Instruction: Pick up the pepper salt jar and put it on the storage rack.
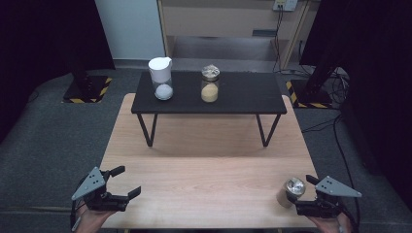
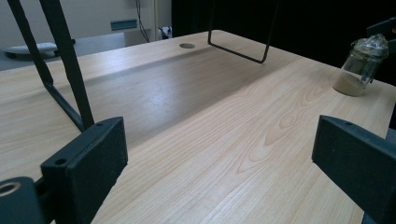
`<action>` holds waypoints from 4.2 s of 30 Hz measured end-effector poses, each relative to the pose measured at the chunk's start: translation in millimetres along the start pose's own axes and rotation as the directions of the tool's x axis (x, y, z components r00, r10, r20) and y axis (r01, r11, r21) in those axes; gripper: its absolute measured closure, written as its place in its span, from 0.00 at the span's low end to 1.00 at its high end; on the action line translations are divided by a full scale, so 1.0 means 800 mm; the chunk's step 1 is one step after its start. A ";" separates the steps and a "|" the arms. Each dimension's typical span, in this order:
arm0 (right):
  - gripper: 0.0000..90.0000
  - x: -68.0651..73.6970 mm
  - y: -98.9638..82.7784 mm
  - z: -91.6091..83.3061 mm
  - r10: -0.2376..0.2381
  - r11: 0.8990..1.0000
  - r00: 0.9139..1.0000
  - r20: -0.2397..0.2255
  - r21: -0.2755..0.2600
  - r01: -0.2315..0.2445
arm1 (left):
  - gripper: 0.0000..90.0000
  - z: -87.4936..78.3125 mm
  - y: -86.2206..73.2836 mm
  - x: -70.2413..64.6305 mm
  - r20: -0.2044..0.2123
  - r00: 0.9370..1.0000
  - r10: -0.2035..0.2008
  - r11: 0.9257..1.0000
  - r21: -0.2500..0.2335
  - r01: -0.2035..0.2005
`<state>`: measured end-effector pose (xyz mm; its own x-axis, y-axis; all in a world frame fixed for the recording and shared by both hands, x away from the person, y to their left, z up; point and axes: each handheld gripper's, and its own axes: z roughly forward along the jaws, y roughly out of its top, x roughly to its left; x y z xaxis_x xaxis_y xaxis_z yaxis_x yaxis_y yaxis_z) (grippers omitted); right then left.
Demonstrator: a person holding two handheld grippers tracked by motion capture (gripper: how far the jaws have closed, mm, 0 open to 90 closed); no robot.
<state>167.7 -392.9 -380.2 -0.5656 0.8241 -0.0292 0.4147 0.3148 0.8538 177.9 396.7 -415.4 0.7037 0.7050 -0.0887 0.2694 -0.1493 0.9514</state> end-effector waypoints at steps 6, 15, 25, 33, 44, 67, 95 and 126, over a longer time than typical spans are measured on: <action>0.13 -0.006 -0.004 0.009 -0.007 1.000 1.000 -0.007 0.022 0.007 | 0.03 0.000 0.000 0.000 0.001 1.000 0.000 1.000 0.000 0.000; 0.23 -0.012 -0.011 0.016 -0.008 1.000 1.000 -0.022 0.022 0.008 | 0.03 0.000 0.000 0.000 0.000 1.000 0.001 1.000 0.002 -0.001; 0.37 -0.019 -0.022 0.020 -0.006 1.000 0.999 -0.048 -0.009 0.006 | 0.03 0.000 0.000 0.000 0.001 1.000 -0.001 1.000 0.001 0.001; 0.38 -0.016 -0.020 0.020 -0.017 1.000 0.999 -0.045 -0.007 0.017 | 0.03 0.001 0.000 0.000 0.001 1.000 0.000 1.000 0.002 0.000; 0.38 -0.019 -0.008 0.020 -0.025 1.000 0.998 -0.050 0.003 0.025 | 0.03 0.000 0.000 0.000 0.002 1.000 0.001 1.000 0.001 -0.001; 0.38 -0.038 0.044 0.028 -0.078 0.997 0.987 -0.141 0.015 0.080 | 0.03 0.000 0.001 0.000 0.004 1.000 0.002 1.000 0.001 -0.002; 0.38 -0.040 0.149 0.054 -0.166 0.982 0.955 -0.245 0.045 0.182 | 0.03 0.000 0.000 0.001 0.012 1.000 -0.001 1.000 -0.001 0.001; 0.38 -0.044 0.269 0.061 -0.192 0.978 0.942 -0.275 0.032 0.208 | 0.03 0.000 0.000 0.002 0.018 1.000 -0.004 1.000 -0.002 0.004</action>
<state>311.4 -331.2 -221.0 -0.8086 0.5864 -0.0480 0.3103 0.4945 0.8119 179.4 397.9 -415.9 0.7142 0.6932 -0.0972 0.2705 -0.1452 0.9517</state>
